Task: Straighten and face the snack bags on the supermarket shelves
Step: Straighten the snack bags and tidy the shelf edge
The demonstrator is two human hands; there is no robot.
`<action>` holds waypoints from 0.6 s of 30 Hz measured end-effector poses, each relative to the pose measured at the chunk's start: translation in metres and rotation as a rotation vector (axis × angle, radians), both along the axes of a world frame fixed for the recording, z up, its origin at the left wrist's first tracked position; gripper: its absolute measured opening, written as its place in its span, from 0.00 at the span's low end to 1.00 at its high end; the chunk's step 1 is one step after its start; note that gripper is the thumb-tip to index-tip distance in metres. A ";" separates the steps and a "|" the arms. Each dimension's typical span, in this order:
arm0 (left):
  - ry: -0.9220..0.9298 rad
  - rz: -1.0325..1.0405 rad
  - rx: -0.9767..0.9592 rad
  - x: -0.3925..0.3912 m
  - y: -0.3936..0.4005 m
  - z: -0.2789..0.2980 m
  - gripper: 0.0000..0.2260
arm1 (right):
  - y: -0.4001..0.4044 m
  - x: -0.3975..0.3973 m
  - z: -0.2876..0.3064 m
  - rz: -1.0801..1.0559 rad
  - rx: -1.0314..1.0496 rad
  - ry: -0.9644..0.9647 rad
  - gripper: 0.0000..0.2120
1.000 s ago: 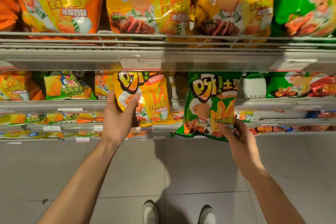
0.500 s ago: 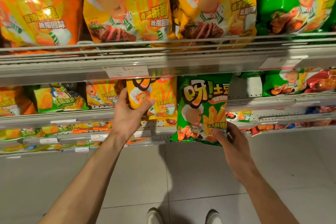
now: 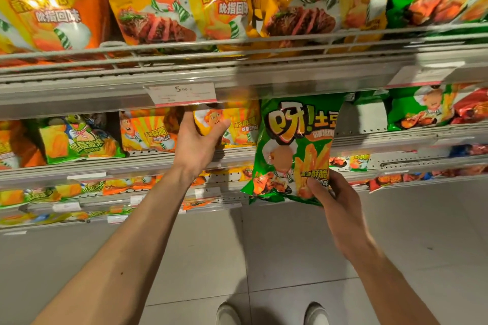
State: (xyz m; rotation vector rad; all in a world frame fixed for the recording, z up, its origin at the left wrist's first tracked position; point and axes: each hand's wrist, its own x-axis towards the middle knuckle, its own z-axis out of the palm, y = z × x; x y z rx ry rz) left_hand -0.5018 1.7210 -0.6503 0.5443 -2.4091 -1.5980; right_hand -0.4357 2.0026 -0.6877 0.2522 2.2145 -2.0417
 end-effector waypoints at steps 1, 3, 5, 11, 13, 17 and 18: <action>-0.011 -0.017 -0.007 -0.001 -0.001 -0.001 0.22 | 0.000 0.000 0.001 -0.007 -0.011 -0.007 0.11; -0.043 -0.055 -0.027 -0.001 -0.001 -0.002 0.20 | -0.001 0.001 0.003 -0.017 -0.025 -0.016 0.14; -0.061 -0.090 -0.080 -0.002 0.000 -0.004 0.17 | -0.002 0.001 0.005 -0.021 -0.029 -0.030 0.15; -0.125 0.030 -0.263 0.013 0.007 -0.004 0.37 | 0.002 0.001 0.007 0.003 -0.045 -0.068 0.11; -0.030 0.155 -0.268 0.034 0.013 -0.003 0.39 | 0.003 0.001 0.007 0.010 -0.060 -0.073 0.09; 0.049 0.107 -0.048 0.074 0.049 -0.002 0.18 | 0.006 0.001 0.011 0.049 -0.093 -0.076 0.09; -0.018 0.000 0.057 0.080 0.063 -0.001 0.18 | 0.007 0.001 0.012 0.060 -0.105 -0.079 0.09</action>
